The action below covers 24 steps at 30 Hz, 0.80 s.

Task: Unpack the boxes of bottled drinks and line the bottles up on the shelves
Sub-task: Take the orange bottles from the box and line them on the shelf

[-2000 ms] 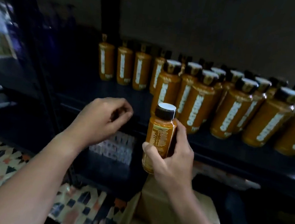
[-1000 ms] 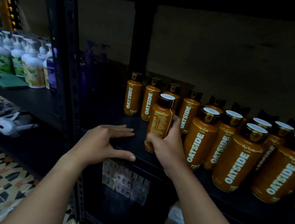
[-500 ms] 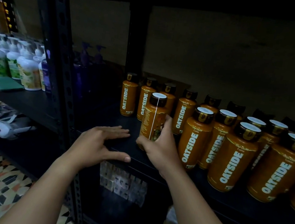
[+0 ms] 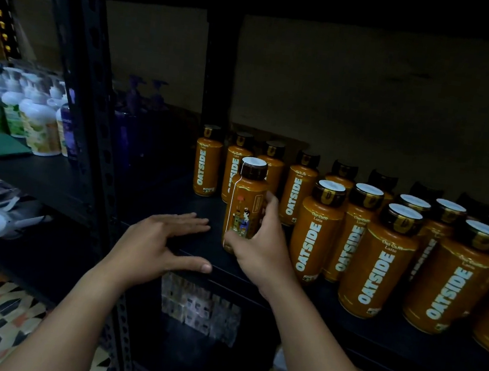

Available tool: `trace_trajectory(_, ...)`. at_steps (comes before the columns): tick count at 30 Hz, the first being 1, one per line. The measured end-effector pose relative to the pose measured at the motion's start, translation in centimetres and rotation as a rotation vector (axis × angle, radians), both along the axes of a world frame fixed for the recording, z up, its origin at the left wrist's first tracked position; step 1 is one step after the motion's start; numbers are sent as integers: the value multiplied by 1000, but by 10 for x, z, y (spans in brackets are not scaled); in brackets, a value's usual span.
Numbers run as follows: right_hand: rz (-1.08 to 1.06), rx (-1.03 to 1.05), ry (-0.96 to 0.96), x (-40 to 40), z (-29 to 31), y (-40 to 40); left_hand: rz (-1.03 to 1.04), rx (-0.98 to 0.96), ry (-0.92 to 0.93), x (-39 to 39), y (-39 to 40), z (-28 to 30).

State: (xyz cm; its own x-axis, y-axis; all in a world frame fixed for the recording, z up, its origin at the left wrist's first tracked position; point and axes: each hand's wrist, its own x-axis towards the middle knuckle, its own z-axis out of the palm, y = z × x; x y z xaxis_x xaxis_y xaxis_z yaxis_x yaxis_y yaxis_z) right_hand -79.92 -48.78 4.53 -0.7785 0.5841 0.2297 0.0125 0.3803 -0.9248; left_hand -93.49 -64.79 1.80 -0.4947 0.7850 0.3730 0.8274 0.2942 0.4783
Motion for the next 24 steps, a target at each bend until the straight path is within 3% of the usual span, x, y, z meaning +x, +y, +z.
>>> trace_trajectory(24, -113, 50, -10, -5, -2, -1, 6, 9, 12, 1, 0, -1)
